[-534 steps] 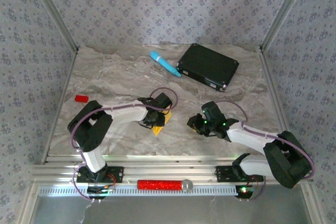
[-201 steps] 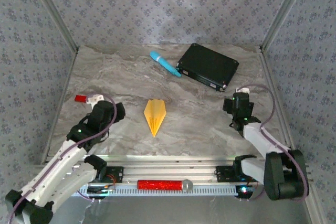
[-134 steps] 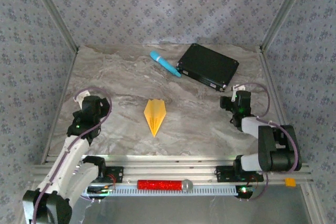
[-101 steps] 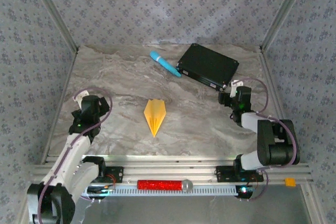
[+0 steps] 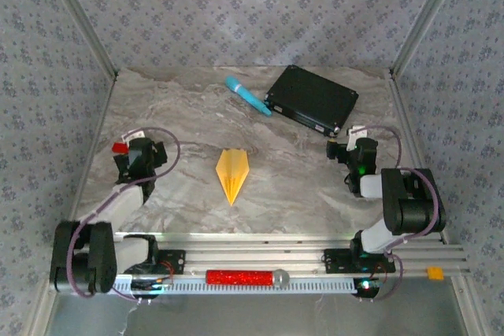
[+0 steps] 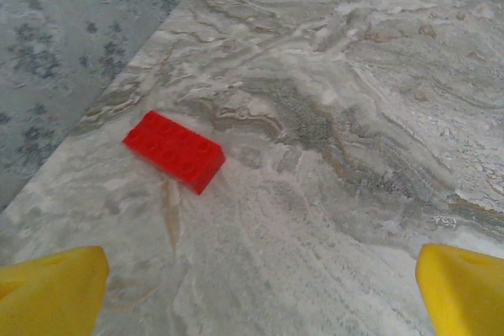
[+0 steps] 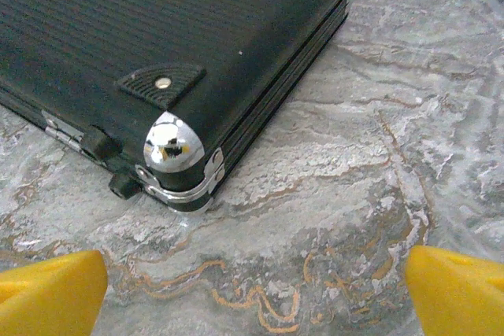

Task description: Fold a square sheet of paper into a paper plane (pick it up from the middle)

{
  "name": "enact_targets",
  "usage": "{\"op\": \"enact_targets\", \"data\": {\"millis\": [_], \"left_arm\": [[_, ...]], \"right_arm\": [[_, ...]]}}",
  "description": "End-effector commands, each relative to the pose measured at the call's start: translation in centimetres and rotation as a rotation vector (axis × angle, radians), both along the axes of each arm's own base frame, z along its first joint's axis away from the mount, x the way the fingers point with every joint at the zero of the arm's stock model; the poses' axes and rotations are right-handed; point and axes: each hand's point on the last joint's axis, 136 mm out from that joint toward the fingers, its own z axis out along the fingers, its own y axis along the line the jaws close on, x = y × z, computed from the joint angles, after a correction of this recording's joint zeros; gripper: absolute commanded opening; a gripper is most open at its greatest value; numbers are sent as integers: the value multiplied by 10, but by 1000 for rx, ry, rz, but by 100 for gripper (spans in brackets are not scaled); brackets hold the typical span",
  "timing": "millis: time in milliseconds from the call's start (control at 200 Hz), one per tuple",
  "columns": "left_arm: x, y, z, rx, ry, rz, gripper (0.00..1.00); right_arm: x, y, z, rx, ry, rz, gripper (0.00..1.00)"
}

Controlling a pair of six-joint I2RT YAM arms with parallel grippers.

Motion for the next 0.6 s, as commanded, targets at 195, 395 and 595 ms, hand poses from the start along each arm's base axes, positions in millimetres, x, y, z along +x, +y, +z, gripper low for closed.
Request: {"op": "enact_targets", "data": {"millis": [195, 395, 595], "left_arm": [[55, -14, 11, -6, -154, -162, 100], [62, -31, -13, -37, -167, -291, 96], [62, -26, -15, -73, -166, -280, 100]], "right_arm": [[8, -7, 17, -13, -61, -38, 99], [8, -7, 17, -16, -63, -39, 99], [8, -7, 17, -17, -62, -40, 99]]}}
